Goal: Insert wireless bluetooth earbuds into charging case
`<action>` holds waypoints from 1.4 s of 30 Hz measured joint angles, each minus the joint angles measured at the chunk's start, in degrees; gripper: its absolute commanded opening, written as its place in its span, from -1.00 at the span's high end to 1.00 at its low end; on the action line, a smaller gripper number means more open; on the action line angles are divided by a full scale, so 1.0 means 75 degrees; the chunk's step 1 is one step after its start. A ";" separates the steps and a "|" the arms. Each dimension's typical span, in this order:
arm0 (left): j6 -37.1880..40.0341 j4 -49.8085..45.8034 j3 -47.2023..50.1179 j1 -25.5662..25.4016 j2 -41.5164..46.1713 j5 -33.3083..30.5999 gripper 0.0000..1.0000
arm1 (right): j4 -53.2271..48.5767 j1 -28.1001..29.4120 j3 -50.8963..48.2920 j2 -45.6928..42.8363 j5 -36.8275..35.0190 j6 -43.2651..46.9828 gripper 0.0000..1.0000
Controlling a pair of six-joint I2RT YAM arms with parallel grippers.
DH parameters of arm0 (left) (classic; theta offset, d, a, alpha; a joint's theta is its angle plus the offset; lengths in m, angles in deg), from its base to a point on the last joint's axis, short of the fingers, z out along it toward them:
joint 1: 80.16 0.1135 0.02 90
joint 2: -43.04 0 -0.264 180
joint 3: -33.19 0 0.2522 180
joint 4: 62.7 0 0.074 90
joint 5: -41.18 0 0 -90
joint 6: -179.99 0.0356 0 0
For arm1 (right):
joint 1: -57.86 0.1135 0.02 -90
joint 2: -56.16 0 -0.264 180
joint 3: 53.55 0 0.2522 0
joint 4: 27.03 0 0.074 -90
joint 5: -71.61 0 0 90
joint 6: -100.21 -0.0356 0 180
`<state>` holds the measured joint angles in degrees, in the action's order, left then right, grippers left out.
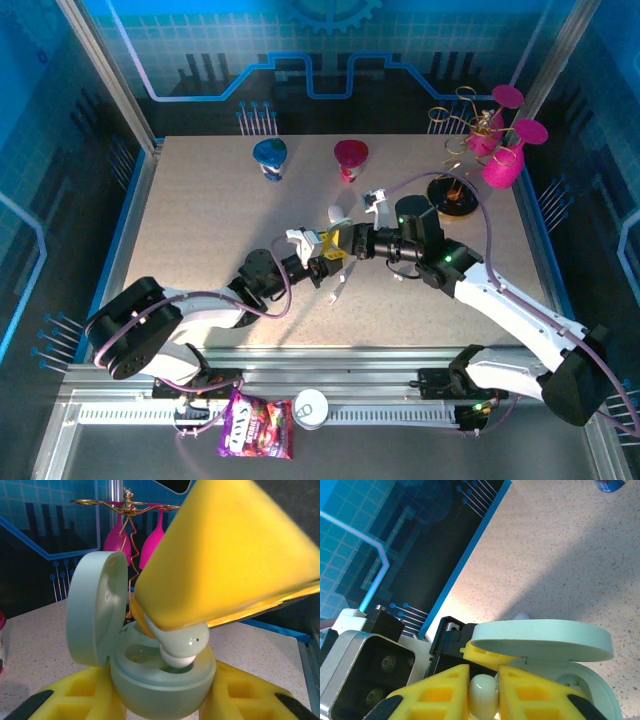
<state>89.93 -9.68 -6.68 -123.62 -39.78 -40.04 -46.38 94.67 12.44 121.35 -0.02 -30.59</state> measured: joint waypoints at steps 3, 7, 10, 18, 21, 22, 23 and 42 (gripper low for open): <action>0.0000 -0.0073 0.0000 0.0000 0.0000 -0.0026 0.49 | -0.0003 0.0003 0.0003 0.0052 -0.0003 0.0020 0.58; 0.0000 -0.0119 0.0000 0.0000 0.0003 -0.0029 0.49 | -0.0041 0.0006 0.0000 0.0061 -0.0026 0.0023 0.56; 0.0000 -0.0134 0.0000 -0.0003 0.0003 -0.0029 0.49 | -0.0073 0.0020 0.0003 0.0064 -0.0058 0.0023 0.54; 0.0000 -0.0329 0.0000 -0.0009 0.0070 -0.0026 0.49 | -0.0393 0.0050 0.0137 0.0114 -0.0309 0.0187 0.46; 0.0000 -0.0344 -0.0003 -0.0015 0.0096 -0.0026 0.49 | -0.0530 0.0052 0.0210 0.0111 -0.0428 0.0230 0.46; 0.0000 -0.0344 -0.0003 -0.0015 0.0096 -0.0026 0.49 | -0.0571 0.0052 0.0227 0.0111 -0.0458 0.0248 0.46; 0.0000 -0.0344 -0.0003 -0.0015 0.0096 -0.0023 0.49 | -0.0606 0.0052 0.0242 0.0111 -0.0481 0.0259 0.45; 0.0003 0.0058 -0.0023 -0.0023 0.0096 -0.0023 0.48 | -0.1338 0.0052 0.0702 -0.0259 -0.0743 0.0659 -0.11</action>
<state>89.95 -9.24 -6.86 -123.79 -39.06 -40.22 -56.41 95.07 17.71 119.41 -5.59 -25.65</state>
